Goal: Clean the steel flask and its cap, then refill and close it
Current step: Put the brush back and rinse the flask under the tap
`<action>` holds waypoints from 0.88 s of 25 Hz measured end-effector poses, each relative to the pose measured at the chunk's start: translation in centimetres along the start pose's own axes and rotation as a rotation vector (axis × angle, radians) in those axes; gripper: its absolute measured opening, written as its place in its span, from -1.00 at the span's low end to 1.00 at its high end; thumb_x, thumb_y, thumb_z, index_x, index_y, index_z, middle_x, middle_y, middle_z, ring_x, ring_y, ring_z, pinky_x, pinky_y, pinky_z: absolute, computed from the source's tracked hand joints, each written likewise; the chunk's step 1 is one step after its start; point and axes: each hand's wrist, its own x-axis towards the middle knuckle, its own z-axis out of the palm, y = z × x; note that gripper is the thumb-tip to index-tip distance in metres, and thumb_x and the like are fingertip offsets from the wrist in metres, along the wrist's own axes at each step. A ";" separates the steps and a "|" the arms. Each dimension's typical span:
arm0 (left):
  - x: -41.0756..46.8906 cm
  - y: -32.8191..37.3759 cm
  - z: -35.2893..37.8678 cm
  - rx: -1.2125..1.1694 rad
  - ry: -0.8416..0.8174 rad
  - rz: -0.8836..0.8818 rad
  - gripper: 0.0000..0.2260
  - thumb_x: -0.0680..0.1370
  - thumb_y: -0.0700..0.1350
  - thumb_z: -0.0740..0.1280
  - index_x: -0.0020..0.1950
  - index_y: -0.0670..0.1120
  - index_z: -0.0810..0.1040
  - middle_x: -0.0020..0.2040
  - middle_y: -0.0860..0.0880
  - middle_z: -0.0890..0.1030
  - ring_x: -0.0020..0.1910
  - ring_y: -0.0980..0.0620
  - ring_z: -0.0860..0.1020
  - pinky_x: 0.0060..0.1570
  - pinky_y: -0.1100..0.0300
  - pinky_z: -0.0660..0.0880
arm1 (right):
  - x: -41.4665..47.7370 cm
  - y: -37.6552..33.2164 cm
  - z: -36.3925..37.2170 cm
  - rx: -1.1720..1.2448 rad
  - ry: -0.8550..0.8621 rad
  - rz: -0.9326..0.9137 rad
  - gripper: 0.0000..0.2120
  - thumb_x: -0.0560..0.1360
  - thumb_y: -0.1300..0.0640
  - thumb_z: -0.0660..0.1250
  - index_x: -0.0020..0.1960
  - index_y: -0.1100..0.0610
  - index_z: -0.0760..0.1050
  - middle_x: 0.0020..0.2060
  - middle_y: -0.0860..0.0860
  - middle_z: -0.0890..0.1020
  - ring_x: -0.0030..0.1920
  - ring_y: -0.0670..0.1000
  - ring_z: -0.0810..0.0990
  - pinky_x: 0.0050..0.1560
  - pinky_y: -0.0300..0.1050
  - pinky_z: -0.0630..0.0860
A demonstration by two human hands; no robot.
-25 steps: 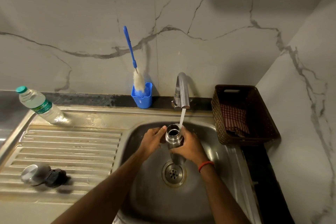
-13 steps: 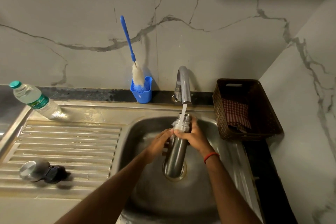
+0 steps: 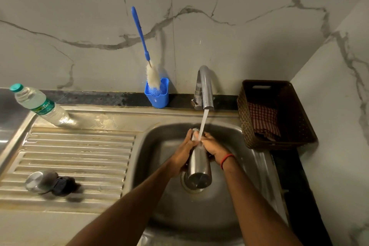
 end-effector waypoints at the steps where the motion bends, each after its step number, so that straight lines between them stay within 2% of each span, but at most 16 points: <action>1: 0.1 0.0 0.1 -0.099 -0.027 0.001 -0.50 0.60 0.20 0.30 0.51 0.38 0.22 0.32 -0.15 0.50 0.19 -0.19 0.61 0.15 -0.18 0.61 | 0.2 0.4 -0.2 0.079 -0.038 -0.043 -0.61 0.59 -0.15 0.30 0.35 0.01 0.48 0.14 0.12 0.64 0.12 0.15 0.64 0.01 0.01 0.62; 2: -0.1 0.2 0.4 -0.206 -0.062 0.015 -0.59 0.61 0.19 0.30 0.46 0.23 0.39 0.27 -0.17 0.55 0.15 -0.15 0.63 0.15 -0.15 0.61 | 0.1 0.8 -0.4 0.140 -0.075 -0.098 -0.65 0.62 -0.07 0.28 0.31 0.09 0.54 0.15 0.12 0.66 0.16 0.13 0.63 0.08 -0.04 0.61; 4: 0.0 0.3 0.8 -0.326 -0.058 0.014 -0.64 0.58 0.17 0.34 0.23 -0.03 0.61 0.09 -0.17 0.63 0.02 -0.07 0.65 0.11 -0.03 0.60 | -0.6 0.9 -0.8 0.258 -0.103 -0.145 -0.73 0.64 0.04 0.25 0.18 0.18 0.60 0.04 0.09 0.69 0.12 0.09 0.64 0.03 -0.18 0.60; 6: 0.6 0.7 1.1 -0.367 0.026 -0.119 -0.58 0.49 0.20 0.42 0.12 -0.12 0.65 0.00 -0.18 0.65 -0.07 -0.07 0.66 -0.02 0.06 0.61 | -1.5 0.9 -1.3 0.378 -0.118 -0.090 -0.74 0.62 0.03 0.25 0.05 0.19 0.60 -0.14 0.07 0.70 -0.06 0.04 0.65 -0.11 -0.20 0.61; 8: 1.1 1.1 1.1 -0.327 0.098 -0.241 -0.53 0.55 0.23 0.34 0.17 -0.15 0.64 -0.08 -0.22 0.65 -0.26 -0.09 0.67 -0.32 0.21 0.59 | -1.9 1.0 -1.6 0.399 -0.098 -0.040 -0.71 0.64 -0.01 0.24 -0.01 0.18 0.62 -0.27 0.07 0.69 -0.28 -0.03 0.66 -0.31 -0.18 0.59; 9: 1.4 1.2 0.9 -0.312 0.088 -0.271 -0.48 0.58 0.26 0.30 0.19 -0.18 0.63 -0.11 -0.24 0.66 -0.31 -0.10 0.66 -0.36 0.26 0.56 | -1.9 1.1 -1.7 0.355 -0.072 -0.028 -0.70 0.64 -0.02 0.24 -0.02 0.18 0.63 -0.31 0.06 0.68 -0.38 -0.05 0.64 -0.41 -0.20 0.54; 10: 1.4 1.3 0.9 -0.317 0.061 -0.290 -0.44 0.58 0.28 0.28 0.17 -0.22 0.65 -0.12 -0.25 0.67 -0.29 -0.10 0.65 -0.21 0.27 0.57 | -1.9 1.1 -1.6 0.310 -0.038 -0.023 -0.70 0.63 -0.02 0.26 0.00 0.18 0.63 -0.34 0.06 0.66 -0.45 -0.07 0.61 -0.48 -0.23 0.50; 12: 1.4 1.5 0.9 -0.375 0.005 -0.285 -0.42 0.56 0.28 0.31 0.03 -0.26 0.72 -0.11 -0.25 0.68 -0.14 -0.09 0.61 0.26 0.14 0.46 | -1.7 1.0 -1.6 0.248 0.019 -0.026 -0.69 0.61 -0.03 0.28 0.06 0.21 0.62 -0.30 0.08 0.64 -0.47 -0.07 0.58 -0.51 -0.24 0.47; 13: 1.5 1.6 0.9 -0.398 -0.015 -0.275 -0.41 0.55 0.29 0.32 -0.01 -0.26 0.74 -0.10 -0.24 0.68 -0.10 -0.08 0.59 0.33 0.08 0.40 | -1.6 0.9 -1.5 0.232 0.041 -0.026 -0.69 0.61 -0.04 0.28 0.06 0.20 0.62 -0.27 0.09 0.64 -0.43 -0.05 0.59 -0.50 -0.23 0.48; 15: 1.6 2.0 0.8 -0.406 -0.034 -0.276 -0.39 0.51 0.33 0.33 0.02 -0.25 0.73 -0.06 -0.24 0.66 -0.12 -0.06 0.60 0.13 0.09 0.50 | -1.1 0.6 -1.5 0.227 0.069 0.001 -0.67 0.63 -0.08 0.25 -0.02 0.16 0.63 -0.27 0.09 0.64 -0.43 -0.02 0.58 -0.53 -0.22 0.47; 17: 1.5 2.6 0.9 -0.420 -0.070 -0.326 -0.34 0.50 0.35 0.30 0.00 -0.28 0.71 -0.09 -0.28 0.64 -0.27 -0.04 0.61 -0.26 0.25 0.59 | -1.0 0.1 -1.6 0.228 0.073 0.039 -0.63 0.64 -0.08 0.21 -0.09 0.18 0.60 -0.33 0.11 0.63 -0.53 -0.02 0.53 -0.59 -0.24 0.43; 18: 1.1 3.1 1.0 -0.431 -0.083 -0.351 -0.32 0.50 0.36 0.28 -0.02 -0.29 0.70 -0.11 -0.29 0.63 -0.33 -0.03 0.61 -0.42 0.31 0.56 | -1.0 0.0 -1.6 0.228 0.068 0.050 -0.62 0.64 -0.09 0.21 -0.11 0.18 0.59 -0.35 0.12 0.62 -0.55 -0.02 0.51 -0.60 -0.25 0.43; 20: 1.1 3.5 0.9 -0.436 -0.073 -0.378 -0.32 0.51 0.35 0.26 -0.03 -0.30 0.70 -0.14 -0.29 0.64 -0.39 -0.02 0.61 -0.53 0.33 0.51 | -0.9 -0.1 -1.7 0.217 0.089 0.072 -0.63 0.62 -0.11 0.24 -0.12 0.17 0.59 -0.35 0.10 0.62 -0.53 -0.02 0.51 -0.59 -0.25 0.44; 22: 0.9 3.6 0.8 -0.440 -0.057 -0.401 -0.31 0.49 0.37 0.28 0.07 -0.29 0.67 -0.14 -0.29 0.63 -0.36 -0.02 0.60 -0.56 0.32 0.53 | -1.0 -0.3 -1.7 0.223 0.097 0.118 -0.63 0.60 -0.12 0.26 -0.09 0.18 0.59 -0.32 0.11 0.63 -0.50 0.00 0.53 -0.58 -0.25 0.47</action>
